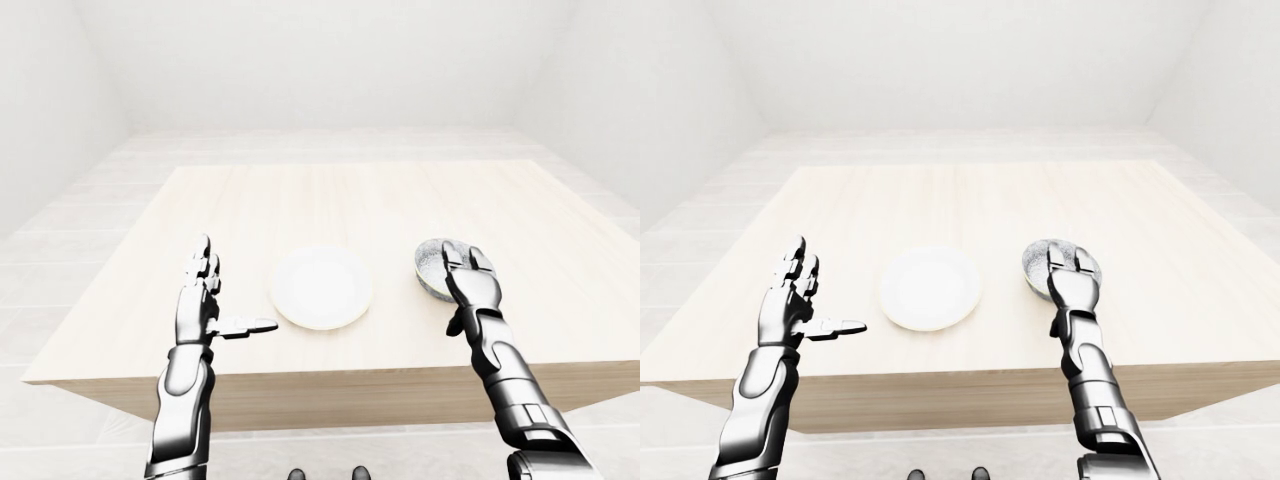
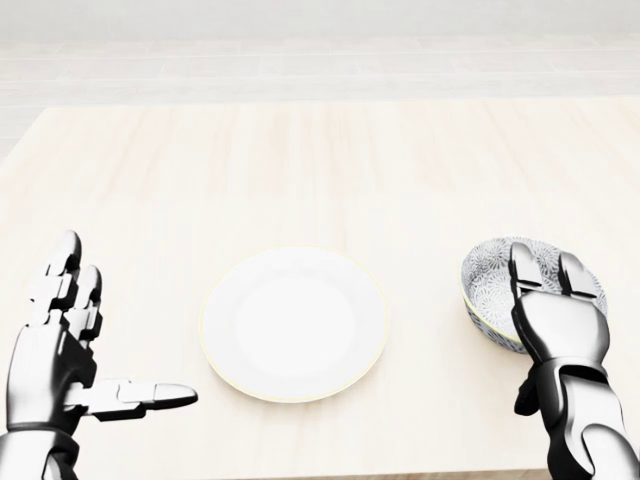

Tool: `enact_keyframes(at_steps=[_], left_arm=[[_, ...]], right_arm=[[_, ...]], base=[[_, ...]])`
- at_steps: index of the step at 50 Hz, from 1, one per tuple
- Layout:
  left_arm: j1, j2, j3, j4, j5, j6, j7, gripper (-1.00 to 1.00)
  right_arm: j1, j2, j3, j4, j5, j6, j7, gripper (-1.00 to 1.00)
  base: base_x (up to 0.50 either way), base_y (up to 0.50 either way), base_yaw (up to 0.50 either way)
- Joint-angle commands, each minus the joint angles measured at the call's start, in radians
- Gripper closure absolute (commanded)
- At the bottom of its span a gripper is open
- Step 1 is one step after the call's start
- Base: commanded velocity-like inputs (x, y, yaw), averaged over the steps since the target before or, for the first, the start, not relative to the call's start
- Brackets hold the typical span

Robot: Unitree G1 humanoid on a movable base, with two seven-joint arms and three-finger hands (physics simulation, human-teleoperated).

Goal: Put the bowl on the plate.

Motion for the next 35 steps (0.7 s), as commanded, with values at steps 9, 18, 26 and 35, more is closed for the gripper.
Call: enact_keyframes(at_steps=[9, 18, 26, 35], left_arm=[[-0.014, 0.003, 0.001, 0.033, 0.002, -0.016, 0.002, -1.00], [-0.017, 0.003, -0.002, 0.043, 0.001, -0.022, 0.004, -1.00], [-0.015, 0.005, -0.002, 0.043, 0.001, -0.021, 0.005, -1.00], [-0.016, 0.005, -0.003, 0.048, 0.000, -0.024, 0.005, -1.00]], right_arm=[[-0.063, -0.020, 0.018, 0.159, 0.045, 0.000, -0.076, -1.00], [-0.079, -0.027, 0.027, 0.196, 0.065, 0.000, -0.091, -1.00], [-0.092, -0.030, 0.034, 0.230, 0.078, 0.000, -0.107, -1.00], [-0.088, -0.033, 0.041, 0.224, 0.082, 0.000, -0.102, -1.00]], base=[[0.00, 0.00, 0.00], [0.00, 0.00, 0.00], [0.00, 0.00, 0.00], [0.00, 0.00, 0.00]])
